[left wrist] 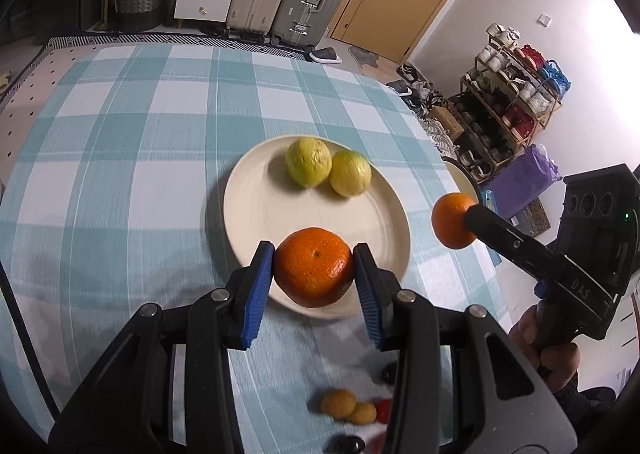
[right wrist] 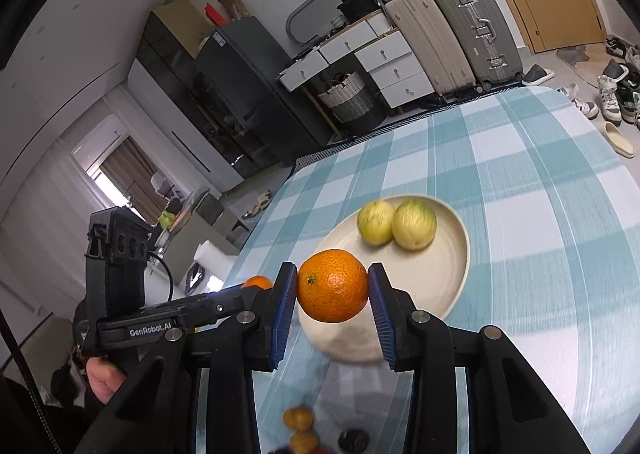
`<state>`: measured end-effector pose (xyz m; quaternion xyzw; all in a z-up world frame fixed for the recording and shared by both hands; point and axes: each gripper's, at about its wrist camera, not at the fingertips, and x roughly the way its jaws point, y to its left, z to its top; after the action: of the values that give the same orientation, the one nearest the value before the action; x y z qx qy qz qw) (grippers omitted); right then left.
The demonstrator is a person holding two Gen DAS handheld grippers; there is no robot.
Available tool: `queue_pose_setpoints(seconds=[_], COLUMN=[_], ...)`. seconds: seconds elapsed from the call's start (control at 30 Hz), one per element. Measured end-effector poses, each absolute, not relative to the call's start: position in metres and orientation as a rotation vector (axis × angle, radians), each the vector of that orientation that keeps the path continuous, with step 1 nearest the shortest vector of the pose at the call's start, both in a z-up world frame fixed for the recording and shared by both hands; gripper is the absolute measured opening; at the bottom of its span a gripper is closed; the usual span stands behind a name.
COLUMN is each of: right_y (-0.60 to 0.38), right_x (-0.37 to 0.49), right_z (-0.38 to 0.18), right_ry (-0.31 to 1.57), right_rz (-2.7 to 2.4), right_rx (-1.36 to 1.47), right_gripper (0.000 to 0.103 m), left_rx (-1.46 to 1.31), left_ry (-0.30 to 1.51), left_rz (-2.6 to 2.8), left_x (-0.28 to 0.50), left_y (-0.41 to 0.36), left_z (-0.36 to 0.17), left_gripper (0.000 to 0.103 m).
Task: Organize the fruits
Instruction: 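Carry both oranges onto the cream plate beside the citrus and open both tools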
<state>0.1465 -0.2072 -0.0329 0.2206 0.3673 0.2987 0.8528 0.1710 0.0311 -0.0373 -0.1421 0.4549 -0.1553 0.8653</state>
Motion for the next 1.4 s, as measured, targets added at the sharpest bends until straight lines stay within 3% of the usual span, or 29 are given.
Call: queue_pose_setpoints(seconds=[0.43,1.4], right_y=[-0.185,-0.153], right_x=[0.204,0.226], right_z=[-0.059,-0.095], right_ry=[0.851,0.942], right_rz=[0.582,0.534], right_rx=[0.461,0.380], right_gripper=[0.037,0.041], left_rx=[-0.313,-0.417], left_ry=[0.989,1.051], left_rz=[-0.310,-0.302], left_x=[0.227,0.279], left_y=[0.030,0.030], left_z=[-0.058,-0.104], left_gripper=[0.037,0.040])
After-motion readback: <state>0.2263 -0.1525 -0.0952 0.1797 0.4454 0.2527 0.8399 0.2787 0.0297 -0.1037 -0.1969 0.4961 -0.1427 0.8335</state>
